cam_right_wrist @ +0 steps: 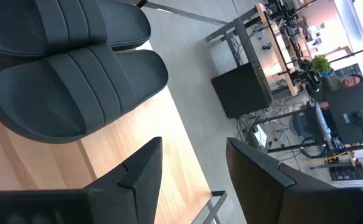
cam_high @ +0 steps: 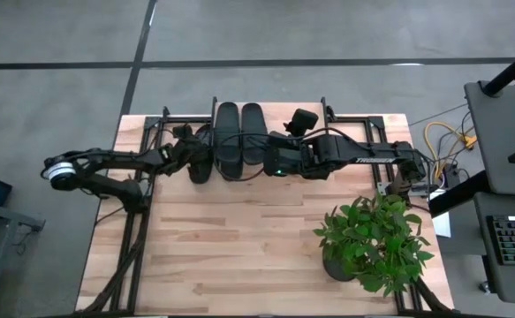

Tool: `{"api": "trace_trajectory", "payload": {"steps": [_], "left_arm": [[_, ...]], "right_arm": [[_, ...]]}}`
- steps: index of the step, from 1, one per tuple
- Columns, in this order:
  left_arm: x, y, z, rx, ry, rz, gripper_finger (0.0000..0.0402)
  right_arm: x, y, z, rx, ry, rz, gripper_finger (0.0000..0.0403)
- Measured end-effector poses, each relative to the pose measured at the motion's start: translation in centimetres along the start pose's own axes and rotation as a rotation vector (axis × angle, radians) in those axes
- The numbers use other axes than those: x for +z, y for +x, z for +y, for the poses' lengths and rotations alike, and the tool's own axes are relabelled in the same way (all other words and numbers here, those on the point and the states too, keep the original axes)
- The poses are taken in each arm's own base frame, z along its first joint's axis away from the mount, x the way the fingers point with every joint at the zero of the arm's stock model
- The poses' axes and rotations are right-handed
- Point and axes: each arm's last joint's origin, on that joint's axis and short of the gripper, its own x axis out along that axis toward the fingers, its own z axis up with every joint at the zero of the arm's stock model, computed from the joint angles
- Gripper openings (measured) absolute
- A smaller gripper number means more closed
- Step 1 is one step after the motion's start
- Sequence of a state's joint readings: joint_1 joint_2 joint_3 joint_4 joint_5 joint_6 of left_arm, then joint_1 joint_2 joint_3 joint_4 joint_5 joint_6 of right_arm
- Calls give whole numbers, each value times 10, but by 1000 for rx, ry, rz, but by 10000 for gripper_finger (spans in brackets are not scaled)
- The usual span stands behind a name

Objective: Pick and place slides into the shelf
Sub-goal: Put the black slipper on the shelf

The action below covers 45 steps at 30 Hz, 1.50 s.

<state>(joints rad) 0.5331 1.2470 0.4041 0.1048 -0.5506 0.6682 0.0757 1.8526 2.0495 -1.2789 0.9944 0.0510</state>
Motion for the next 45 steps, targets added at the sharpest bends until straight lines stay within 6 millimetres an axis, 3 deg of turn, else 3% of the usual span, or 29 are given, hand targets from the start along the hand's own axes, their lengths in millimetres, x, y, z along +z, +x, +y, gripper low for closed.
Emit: {"api": "trace_trajectory", "payload": {"steps": [5, 13, 15, 24, 45], "left_arm": [[0, 6, -3, -10, 7, 28, 158], [0, 5, 6, 29, -35, 8, 25], [0, 2, 9, 41, -45, -3, 9], [-7, -15, 19, 141, -74, 76, 2], [-12, -66, 60, 443, -224, 18, 0]], "right_arm": [[0, 0, 0, 0, 0, 0, 168], [0, 0, 0, 0, 0, 0, 164], [0, 0, 0, 0, -3, 0, 163], [0, 0, 0, 0, -11, 2, 155], [0, 0, 0, 0, -14, 2, 151]]}}
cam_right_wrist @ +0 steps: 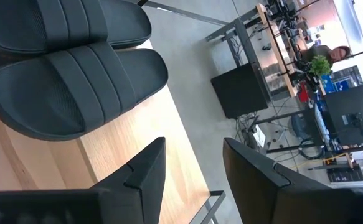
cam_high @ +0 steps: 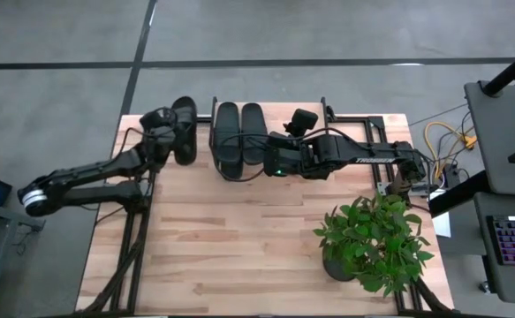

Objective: Pick and place slides into the shelf
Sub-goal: Put the black slipper on the shelf

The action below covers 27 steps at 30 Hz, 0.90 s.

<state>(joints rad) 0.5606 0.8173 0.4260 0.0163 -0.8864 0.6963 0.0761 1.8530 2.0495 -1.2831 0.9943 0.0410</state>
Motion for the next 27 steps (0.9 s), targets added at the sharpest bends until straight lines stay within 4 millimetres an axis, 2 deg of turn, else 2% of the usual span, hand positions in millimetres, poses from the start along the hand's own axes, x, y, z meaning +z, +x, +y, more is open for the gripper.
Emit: {"api": "trace_trajectory", "payload": {"steps": [10, 18, 20, 27], "left_arm": [[5, -10, 20, 53, -74, -55, 0], [13, -31, 34, -43, -133, -304, 0], [14, -36, 37, -82, -148, -380, 0], [15, -55, 44, -254, -173, -671, 0]], "right_arm": [[1, 0, 0, 0, -86, -7, 150], [7, 0, -5, 15, -99, -55, 150], [10, -2, -6, 69, -101, -85, 150], [21, -12, 0, 451, -241, -304, 150]]}}
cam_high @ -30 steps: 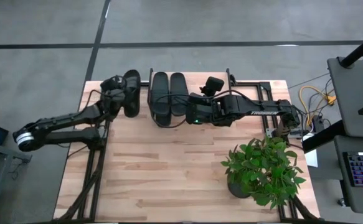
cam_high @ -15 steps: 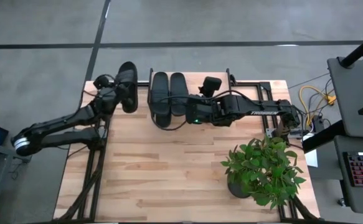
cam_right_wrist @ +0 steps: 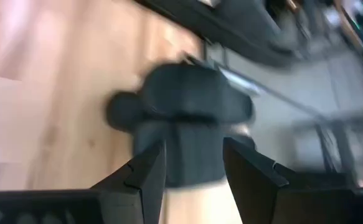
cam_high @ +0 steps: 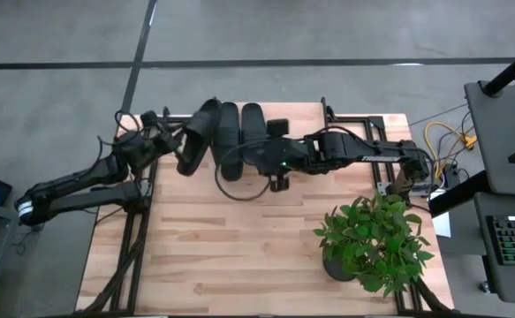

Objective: Pick and place slides into the shelf
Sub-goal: Put the black slipper on the shelf

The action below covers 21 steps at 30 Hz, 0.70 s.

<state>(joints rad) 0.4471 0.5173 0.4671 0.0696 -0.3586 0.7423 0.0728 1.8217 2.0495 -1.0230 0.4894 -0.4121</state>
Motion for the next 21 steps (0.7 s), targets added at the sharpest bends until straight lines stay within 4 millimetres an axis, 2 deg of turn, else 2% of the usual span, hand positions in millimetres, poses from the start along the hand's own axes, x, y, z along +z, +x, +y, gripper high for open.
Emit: {"api": "trace_trajectory", "payload": {"steps": [4, 9, 17, 21], "left_arm": [[5, -7, 0, -117, -14, -147, 0], [12, -17, 1, -260, -82, -334, 0], [13, -16, 0, -309, -111, -367, 0], [15, -16, -2, -360, -115, -418, 0]], "right_arm": [[6, -3, 5, 63, -127, -75, 146], [14, -8, 10, 46, -235, -138, 143], [24, -13, 11, -5, -269, -221, 146], [23, -12, 10, -16, -382, -208, 168]]}}
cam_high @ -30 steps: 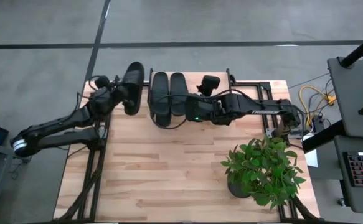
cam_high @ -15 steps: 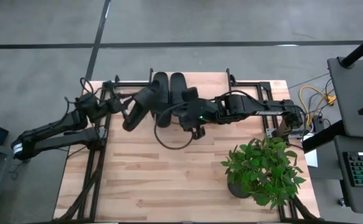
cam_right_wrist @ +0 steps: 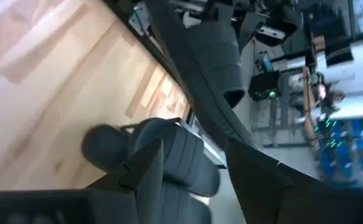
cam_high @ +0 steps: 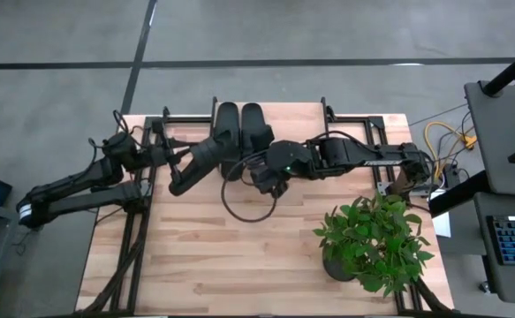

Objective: Pick and place slides into the shelf
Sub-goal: Put the black slipper on the shelf

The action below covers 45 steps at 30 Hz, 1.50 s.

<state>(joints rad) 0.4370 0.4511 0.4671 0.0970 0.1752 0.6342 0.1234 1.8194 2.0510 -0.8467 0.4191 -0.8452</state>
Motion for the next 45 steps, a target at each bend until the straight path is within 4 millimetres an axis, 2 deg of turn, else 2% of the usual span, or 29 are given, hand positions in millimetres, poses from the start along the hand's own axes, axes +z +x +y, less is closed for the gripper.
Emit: {"api": "trace_trajectory", "payload": {"steps": [3, 8, 13, 27, 37, 41, 45], "left_arm": [[0, 0, 0, -10, 0, -10, 0], [0, 3, -1, -32, -17, -28, 0], [4, 9, 0, -83, -43, -110, 0], [1, 30, 0, -149, -41, -167, 0], [7, 47, 5, -160, -30, -207, 0], [6, 50, 6, -166, -32, -201, 0], [7, 51, 6, -166, -32, -200, 0]], "right_arm": [[1, 0, 0, 7, -74, -12, 199], [4, 0, -3, -9, -101, -61, 245], [3, 5, -6, -27, -104, -62, 262], [-5, 11, -15, -56, -76, -53, 242], [-7, 12, -16, -47, -37, -48, 230], [-8, 12, -15, -40, -35, -42, 203], [-9, 12, -14, -24, -51, -30, 146]]}}
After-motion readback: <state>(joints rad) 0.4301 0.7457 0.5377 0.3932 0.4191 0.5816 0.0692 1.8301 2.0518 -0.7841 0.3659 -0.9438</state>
